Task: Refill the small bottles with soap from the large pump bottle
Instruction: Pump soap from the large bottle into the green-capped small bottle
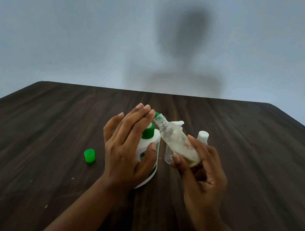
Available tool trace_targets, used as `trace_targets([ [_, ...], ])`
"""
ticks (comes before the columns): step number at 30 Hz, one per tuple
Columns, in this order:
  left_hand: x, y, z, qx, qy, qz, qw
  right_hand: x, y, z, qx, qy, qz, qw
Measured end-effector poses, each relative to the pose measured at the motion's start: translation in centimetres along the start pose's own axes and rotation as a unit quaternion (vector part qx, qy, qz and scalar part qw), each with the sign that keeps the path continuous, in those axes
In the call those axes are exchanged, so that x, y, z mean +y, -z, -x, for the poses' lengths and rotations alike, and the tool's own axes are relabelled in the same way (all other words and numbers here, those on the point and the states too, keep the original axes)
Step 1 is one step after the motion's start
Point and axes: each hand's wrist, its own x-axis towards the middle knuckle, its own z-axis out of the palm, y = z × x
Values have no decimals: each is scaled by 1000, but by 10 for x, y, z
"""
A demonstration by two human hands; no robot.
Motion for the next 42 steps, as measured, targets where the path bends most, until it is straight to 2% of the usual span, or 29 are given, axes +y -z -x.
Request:
trace_targets([
  [3,-1,-1,1,-4,-9,-1,1000,1,0,0,-5,8,4,1000],
  [10,0,0,-2,45,-5,22,999,1,1,1,-12,7,1,1000],
  [24,2,1,1,-4,6,2,1000,-4,0,-1,-19,10,9,1000],
  [35,6,4,-5,35,-5,13,999,-5,1,-1,10,10,16,1000],
  [42,0,4,-4,21,-20,-21,999,-8,0,0,23,-54,-39,998],
])
